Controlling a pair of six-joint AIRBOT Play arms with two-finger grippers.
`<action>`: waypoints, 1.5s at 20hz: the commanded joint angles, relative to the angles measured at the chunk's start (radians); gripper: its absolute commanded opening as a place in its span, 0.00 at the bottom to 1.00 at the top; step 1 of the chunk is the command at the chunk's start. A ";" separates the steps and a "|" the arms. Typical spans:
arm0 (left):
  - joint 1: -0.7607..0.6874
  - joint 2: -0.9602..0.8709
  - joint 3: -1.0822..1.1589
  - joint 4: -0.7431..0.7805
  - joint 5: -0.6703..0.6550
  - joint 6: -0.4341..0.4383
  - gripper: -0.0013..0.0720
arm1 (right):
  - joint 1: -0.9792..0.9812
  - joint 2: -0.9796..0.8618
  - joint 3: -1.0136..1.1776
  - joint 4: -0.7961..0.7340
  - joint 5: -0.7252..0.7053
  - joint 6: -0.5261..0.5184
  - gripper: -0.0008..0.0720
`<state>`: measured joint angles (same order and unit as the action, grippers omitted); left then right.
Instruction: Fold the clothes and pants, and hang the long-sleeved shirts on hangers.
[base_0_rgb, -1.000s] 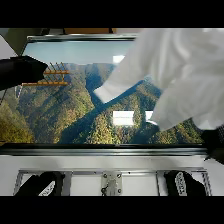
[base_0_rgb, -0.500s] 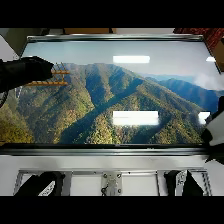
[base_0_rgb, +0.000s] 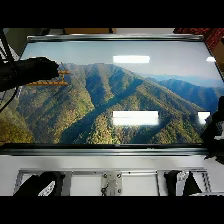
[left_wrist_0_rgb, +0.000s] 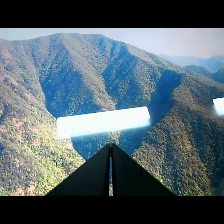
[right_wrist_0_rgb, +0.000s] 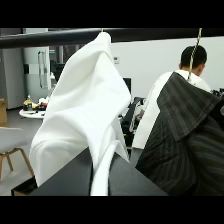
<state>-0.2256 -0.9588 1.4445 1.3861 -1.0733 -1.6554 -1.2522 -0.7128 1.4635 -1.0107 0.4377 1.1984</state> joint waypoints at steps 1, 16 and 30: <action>0.001 -0.004 -0.001 0.001 0.001 0.000 0.04 | -0.011 -0.019 0.044 -0.011 -0.040 0.014 0.03; 0.001 -0.004 -0.001 0.001 -0.002 0.000 0.04 | -0.011 -0.056 0.047 -0.127 -0.055 0.014 0.03; 0.001 -0.004 -0.001 0.001 -0.076 -0.001 0.04 | -0.120 -0.168 0.047 -0.182 -0.021 0.191 0.03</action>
<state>-0.2256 -0.9627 1.4441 1.3865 -1.1278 -1.6558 -1.3487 -0.8581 1.5101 -1.1908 0.4011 1.3563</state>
